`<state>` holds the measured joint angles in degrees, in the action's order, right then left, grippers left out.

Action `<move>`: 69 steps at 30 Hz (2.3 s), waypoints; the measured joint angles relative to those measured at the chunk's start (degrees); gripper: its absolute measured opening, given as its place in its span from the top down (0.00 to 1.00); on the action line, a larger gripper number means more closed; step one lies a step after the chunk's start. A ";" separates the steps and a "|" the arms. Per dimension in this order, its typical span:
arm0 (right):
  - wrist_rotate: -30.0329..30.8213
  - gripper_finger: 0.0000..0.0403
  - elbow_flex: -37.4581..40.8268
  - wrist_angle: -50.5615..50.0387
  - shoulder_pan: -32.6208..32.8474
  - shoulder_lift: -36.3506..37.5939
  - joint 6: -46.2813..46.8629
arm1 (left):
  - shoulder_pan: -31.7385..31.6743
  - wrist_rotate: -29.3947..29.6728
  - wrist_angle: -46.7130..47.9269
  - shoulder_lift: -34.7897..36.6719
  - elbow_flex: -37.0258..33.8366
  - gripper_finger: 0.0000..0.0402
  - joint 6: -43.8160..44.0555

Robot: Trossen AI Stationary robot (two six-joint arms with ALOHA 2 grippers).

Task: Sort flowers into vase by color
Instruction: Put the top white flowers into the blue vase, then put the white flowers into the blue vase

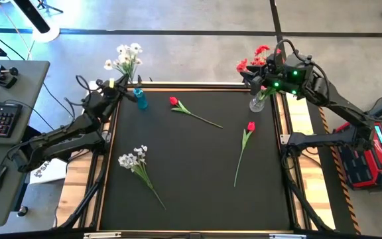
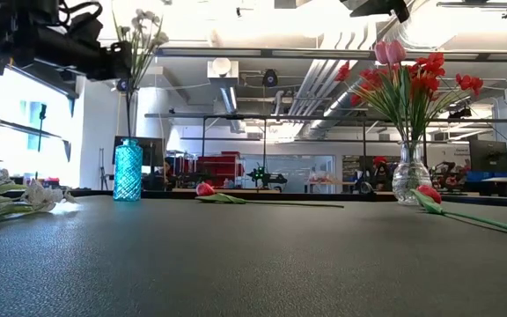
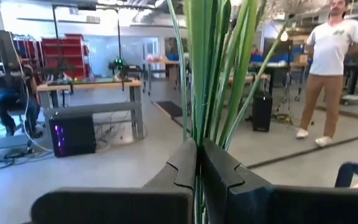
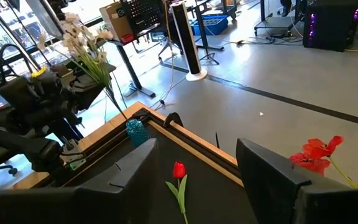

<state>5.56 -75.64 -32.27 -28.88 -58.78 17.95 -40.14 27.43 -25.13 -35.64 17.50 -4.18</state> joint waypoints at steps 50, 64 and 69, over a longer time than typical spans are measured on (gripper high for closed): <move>-8.55 0.49 0.00 -4.44 0.00 0.02 14.15 | 4.80 -11.76 68.98 -4.97 30.80 0.62 40.73; -13.11 0.49 0.00 1.63 1.08 2.39 6.97 | 22.33 -22.45 72.45 -13.26 31.34 0.76 63.79; -12.46 0.49 -0.04 7.40 1.50 5.36 6.13 | 31.40 -28.36 71.72 -15.27 31.35 0.80 74.45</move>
<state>-6.90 -75.68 -24.87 -27.39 -53.42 24.08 -8.74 -0.94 46.60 -50.91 48.84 70.27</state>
